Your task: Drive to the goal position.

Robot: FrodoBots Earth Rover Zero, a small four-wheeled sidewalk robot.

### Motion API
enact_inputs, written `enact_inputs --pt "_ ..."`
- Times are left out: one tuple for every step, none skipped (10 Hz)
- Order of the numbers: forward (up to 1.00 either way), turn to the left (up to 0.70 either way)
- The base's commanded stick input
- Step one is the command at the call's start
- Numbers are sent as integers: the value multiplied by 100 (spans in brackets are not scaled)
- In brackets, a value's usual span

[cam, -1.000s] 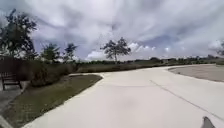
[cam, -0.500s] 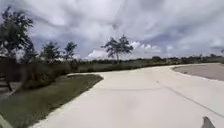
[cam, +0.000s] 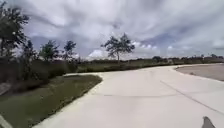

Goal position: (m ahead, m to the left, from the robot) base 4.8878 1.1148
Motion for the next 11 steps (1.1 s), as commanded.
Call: enact_inputs --pt "85 -34" --pt "85 -34" --pt "85 -34" --pt "85 -34" --pt "85 -34" --pt "85 -34" --pt "85 -21" --pt "85 0" --pt "85 0" --pt "85 0" --pt "85 0"
